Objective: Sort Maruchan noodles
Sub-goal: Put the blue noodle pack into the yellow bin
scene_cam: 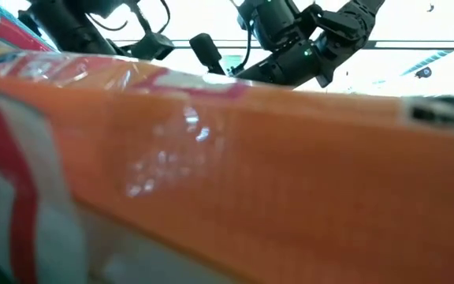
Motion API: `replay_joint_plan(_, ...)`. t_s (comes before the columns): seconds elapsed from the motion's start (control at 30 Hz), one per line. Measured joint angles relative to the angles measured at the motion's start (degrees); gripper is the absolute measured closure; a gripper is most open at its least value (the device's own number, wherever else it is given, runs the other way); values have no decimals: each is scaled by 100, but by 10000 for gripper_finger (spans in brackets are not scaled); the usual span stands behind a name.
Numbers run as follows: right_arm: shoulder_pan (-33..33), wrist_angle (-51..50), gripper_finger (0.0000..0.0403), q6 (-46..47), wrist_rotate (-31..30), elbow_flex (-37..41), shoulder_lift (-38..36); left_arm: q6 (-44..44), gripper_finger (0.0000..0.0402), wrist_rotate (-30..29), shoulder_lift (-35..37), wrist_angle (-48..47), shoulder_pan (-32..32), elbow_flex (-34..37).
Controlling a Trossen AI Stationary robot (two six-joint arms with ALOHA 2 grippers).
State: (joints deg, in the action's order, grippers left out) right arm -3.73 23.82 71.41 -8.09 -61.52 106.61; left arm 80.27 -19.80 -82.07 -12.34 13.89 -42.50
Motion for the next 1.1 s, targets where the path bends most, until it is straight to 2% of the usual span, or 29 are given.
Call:
replay_joint_plan(0.17, 183, -250, 257, -442, 461, 0, -137, -145, 401, -1, -92, 11, 0, -154)
replay_joint_plan(0.33, 278, -1184, 257, -820, 651, -2, -457, -1092, 401, 2, 251, 8, -2, -452)
replay_joint_plan(0.47, 260, -1709, 257, -1153, 661, 0, -721, -1579, 401, 274, 549, -344, 26, -535)
replay_joint_plan(0.67, 220, -1710, 257, -1368, 588, -2, -962, -1183, 401, 377, 821, -1444, 202, -402)
replay_joint_plan(0.9, 25, -1761, 257, -1337, 225, -2, -876, -950, 401, 397, 682, -695, 266, -166)
replay_joint_plan(1.1, 61, -1761, 238, -1162, 362, 0, -791, -761, 401, 394, 462, -529, 286, -159)
